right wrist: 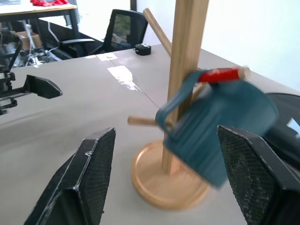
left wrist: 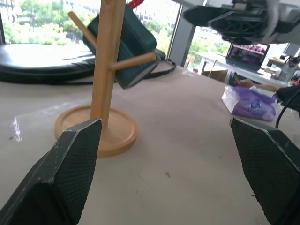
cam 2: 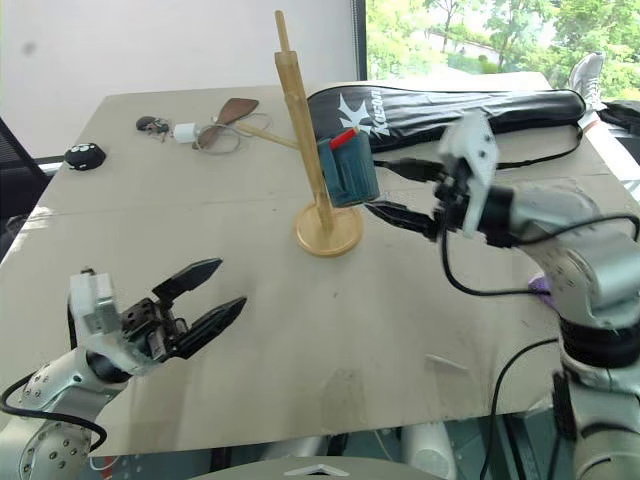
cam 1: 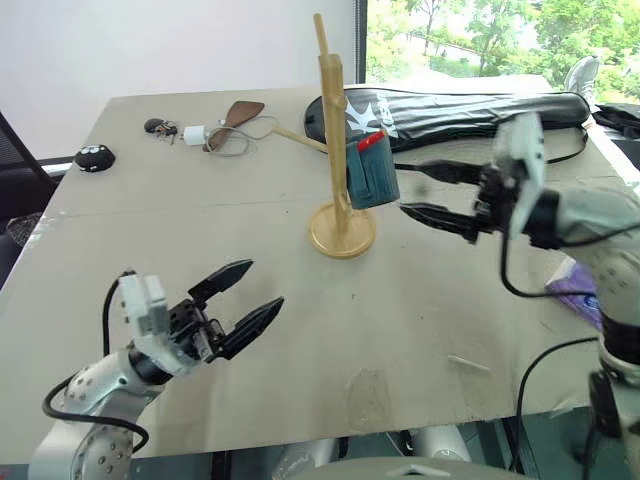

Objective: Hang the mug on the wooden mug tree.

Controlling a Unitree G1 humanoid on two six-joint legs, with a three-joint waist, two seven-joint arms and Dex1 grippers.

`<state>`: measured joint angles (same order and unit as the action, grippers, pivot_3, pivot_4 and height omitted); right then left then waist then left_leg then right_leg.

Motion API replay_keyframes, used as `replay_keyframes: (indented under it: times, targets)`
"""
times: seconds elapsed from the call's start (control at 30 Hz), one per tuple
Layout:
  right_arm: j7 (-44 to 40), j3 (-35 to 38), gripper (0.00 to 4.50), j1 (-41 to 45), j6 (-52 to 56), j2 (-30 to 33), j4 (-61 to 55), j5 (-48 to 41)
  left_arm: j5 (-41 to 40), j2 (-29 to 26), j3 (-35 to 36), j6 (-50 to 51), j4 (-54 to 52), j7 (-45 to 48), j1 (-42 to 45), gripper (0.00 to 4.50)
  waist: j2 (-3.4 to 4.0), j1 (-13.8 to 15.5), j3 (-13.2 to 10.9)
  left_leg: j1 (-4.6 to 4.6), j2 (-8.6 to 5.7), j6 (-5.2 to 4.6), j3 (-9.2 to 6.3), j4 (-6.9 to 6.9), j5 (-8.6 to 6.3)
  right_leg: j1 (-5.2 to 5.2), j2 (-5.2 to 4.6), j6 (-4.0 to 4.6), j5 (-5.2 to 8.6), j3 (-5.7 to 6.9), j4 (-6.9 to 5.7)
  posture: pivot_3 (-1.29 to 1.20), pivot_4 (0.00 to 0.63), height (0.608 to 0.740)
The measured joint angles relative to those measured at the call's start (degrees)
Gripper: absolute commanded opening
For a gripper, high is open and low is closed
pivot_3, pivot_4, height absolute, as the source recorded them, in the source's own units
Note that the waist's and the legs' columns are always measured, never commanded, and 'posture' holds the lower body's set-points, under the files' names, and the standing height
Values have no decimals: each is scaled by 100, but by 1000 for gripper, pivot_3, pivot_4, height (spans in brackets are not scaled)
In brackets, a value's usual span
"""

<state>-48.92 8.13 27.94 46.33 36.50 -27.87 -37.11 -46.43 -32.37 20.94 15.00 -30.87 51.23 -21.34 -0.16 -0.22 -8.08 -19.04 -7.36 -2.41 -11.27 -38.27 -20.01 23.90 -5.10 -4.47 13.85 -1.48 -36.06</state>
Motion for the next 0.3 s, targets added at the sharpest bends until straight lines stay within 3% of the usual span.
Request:
replay_keyframes:
  times: [0.2, 0.3]
  targets:
    - [-373, 860, 3443, -2740, -917, 428, -357, 284, 383, -144, -5, 93, 152, -14, -364, 4500, 3, 120, -1, 1, 0, 0, 1, 0, 0, -1, 0, 0, 0, 1, 0, 0, 150, 740]
    - [-554, 1097, 3443, -3637, -1485, 421, -284, 526, 472, -163, 89, 90, 280, 5, -503, 4500, 6, 114, -2, 8, -1, 0, 10, -5, 0, -7, 0, -2, -1, -8, -7, 0, 150, 740]
